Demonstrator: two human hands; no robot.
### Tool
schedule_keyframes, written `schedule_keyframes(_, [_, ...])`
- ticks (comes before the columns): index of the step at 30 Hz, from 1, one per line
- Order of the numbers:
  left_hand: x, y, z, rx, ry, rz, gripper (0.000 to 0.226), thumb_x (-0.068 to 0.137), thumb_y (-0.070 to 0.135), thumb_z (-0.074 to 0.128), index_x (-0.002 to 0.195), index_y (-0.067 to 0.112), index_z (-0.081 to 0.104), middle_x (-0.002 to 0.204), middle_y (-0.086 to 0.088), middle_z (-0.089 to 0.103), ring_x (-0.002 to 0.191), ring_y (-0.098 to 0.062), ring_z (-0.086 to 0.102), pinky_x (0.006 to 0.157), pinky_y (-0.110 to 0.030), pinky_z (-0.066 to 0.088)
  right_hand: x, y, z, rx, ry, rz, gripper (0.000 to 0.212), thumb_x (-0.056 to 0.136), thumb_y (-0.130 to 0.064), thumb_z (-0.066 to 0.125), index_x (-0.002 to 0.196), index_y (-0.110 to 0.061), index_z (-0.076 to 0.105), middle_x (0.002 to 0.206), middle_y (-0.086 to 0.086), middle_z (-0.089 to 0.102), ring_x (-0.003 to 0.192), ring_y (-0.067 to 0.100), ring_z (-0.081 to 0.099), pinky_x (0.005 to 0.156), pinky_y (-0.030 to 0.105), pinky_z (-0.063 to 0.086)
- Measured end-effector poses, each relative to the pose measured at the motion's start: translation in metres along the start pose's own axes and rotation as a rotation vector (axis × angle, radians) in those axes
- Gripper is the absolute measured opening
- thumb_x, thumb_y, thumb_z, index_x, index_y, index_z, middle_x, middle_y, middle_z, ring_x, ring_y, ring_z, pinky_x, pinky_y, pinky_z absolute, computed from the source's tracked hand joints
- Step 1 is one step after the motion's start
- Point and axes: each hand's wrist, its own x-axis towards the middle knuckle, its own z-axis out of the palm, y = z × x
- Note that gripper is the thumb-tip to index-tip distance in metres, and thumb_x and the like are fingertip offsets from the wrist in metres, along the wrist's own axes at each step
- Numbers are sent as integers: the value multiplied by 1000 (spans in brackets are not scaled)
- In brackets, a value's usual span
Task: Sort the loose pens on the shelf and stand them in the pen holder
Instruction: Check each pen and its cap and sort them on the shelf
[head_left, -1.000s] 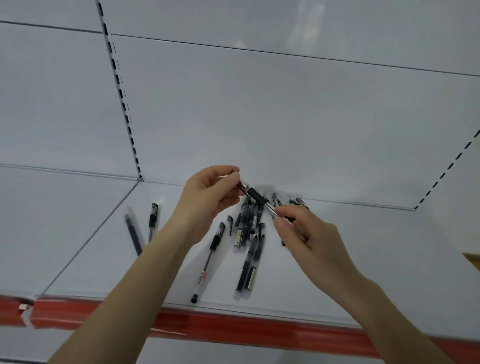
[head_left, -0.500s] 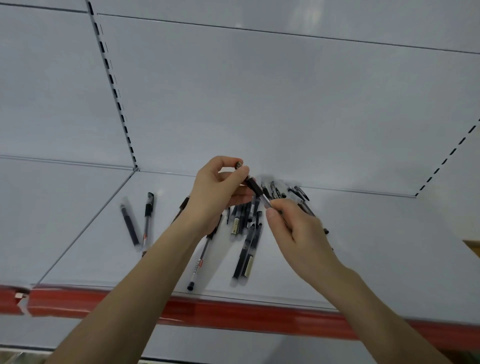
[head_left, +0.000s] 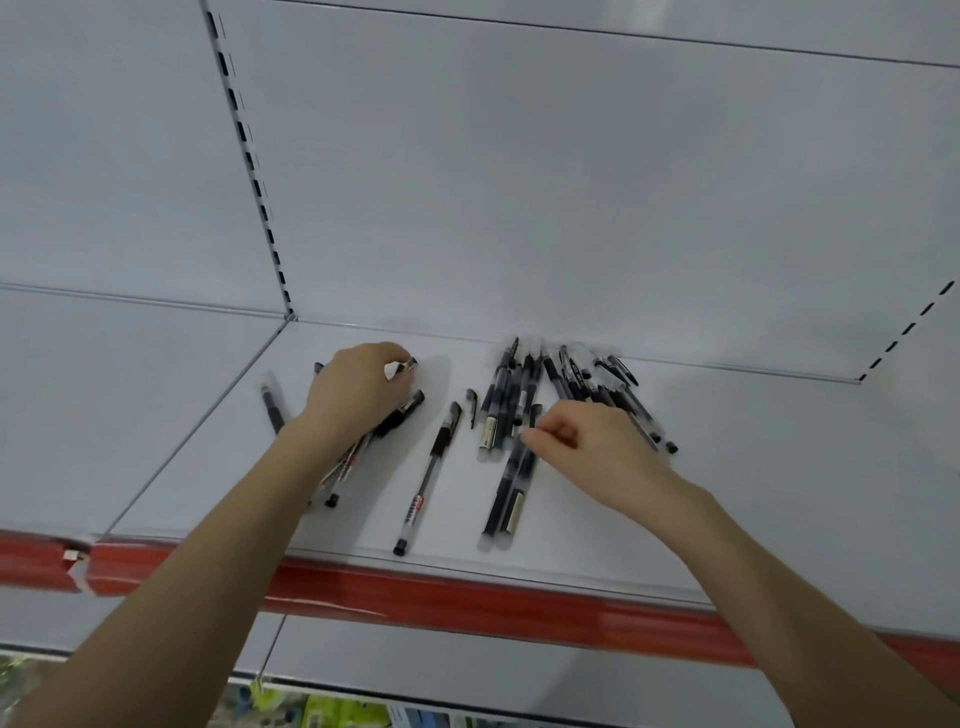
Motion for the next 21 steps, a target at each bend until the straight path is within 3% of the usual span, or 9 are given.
schedule_keyframes(4, [-2, 10, 11, 109, 30, 81, 33, 90, 26, 53, 119, 11, 57, 110, -16, 56, 98, -32, 55, 79, -32, 40, 7, -8, 11, -115, -34, -61, 38, 83, -49, 58, 99, -15, 59, 86, -3, 54, 79, 15, 54, 66, 30, 44])
schedule_keyframes(9, [-4, 38, 25, 34, -33, 221, 28, 87, 37, 57, 95, 11, 63, 92, -4, 52, 81, -18, 48, 70, -27, 36, 7, 1, 6, -118, -57, -36, 42, 81, -49, 61, 108, -17, 57, 88, -5, 51, 78, 10, 50, 60, 21, 38])
schedule_keyframes(13, [-1, 50, 38, 133, -151, 246, 39, 82, 45, 60, 91, 7, 62, 88, -6, 54, 82, -24, 55, 67, -30, 42, 3, 9, -2, -74, -55, -19, 34, 82, -39, 64, 106, -15, 60, 87, -4, 52, 80, 12, 51, 70, 25, 42])
schedule_keyframes(15, [2, 54, 39, 180, -182, 242, 38, 83, 43, 60, 79, 5, 60, 79, -8, 57, 74, -24, 56, 63, -32, 45, 4, 15, -8, -29, 5, 3, 26, 85, -33, 63, 102, -13, 61, 86, -3, 54, 82, 16, 55, 73, 26, 43])
schedule_keyframes(17, [5, 57, 39, 205, -210, 227, 42, 85, 37, 58, 57, 9, 45, 57, -5, 46, 54, -19, 46, 48, -28, 36, 13, 28, -16, -33, 127, 26, 18, 88, -27, 59, 96, -11, 62, 85, -1, 56, 83, 21, 58, 71, 26, 43])
schedule_keyframes(19, [6, 60, 39, 198, -222, 205, 47, 85, 31, 57, 51, 12, 31, 49, -1, 34, 46, -15, 34, 43, -26, 25, 29, 44, -24, -129, 241, 73, 19, 90, -25, 55, 99, -9, 62, 95, 5, 57, 89, 23, 57, 77, 29, 44])
schedule_keyframes(21, [6, 62, 40, 178, -199, 192, 43, 84, 24, 55, 51, 12, 30, 50, -1, 34, 47, -16, 33, 43, -25, 24, 44, 57, -30, -198, 285, 161, 26, 92, -26, 52, 106, -7, 60, 104, 12, 56, 94, 27, 56, 79, 33, 44])
